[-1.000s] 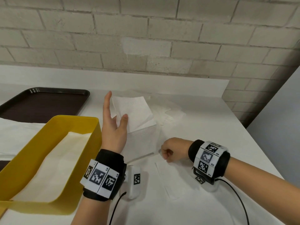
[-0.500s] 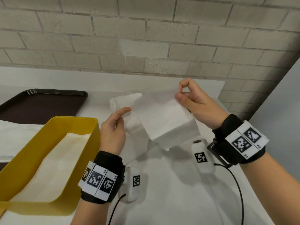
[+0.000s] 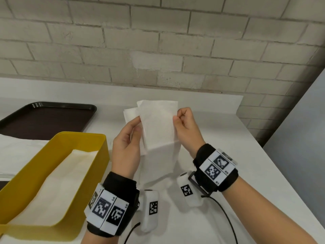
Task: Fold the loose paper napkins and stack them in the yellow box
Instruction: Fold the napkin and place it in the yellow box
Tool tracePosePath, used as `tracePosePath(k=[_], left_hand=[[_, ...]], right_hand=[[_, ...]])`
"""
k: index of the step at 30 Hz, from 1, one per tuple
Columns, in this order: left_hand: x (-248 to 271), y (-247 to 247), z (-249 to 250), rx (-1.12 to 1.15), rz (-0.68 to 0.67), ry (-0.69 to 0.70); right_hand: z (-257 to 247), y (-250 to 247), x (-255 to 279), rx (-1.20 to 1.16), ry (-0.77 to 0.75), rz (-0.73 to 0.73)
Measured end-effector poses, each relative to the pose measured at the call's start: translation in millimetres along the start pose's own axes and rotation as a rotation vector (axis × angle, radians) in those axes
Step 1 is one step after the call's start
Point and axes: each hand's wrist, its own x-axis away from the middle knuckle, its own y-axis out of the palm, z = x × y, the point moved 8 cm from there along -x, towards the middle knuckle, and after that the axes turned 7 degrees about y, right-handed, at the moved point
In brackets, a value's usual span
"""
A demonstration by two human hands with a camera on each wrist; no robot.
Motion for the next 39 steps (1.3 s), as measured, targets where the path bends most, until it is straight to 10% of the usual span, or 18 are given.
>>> tracePosePath(k=[5,39], left_hand=[[3,-6,-3,-0.029,0.03,0.014],[-1,-2,-16,0.127,-0.026,-0.134]], right_hand=[[17,14,-2,-0.155,0.19,-0.062],[19,-4,4,-0.197,0.032,0.128]])
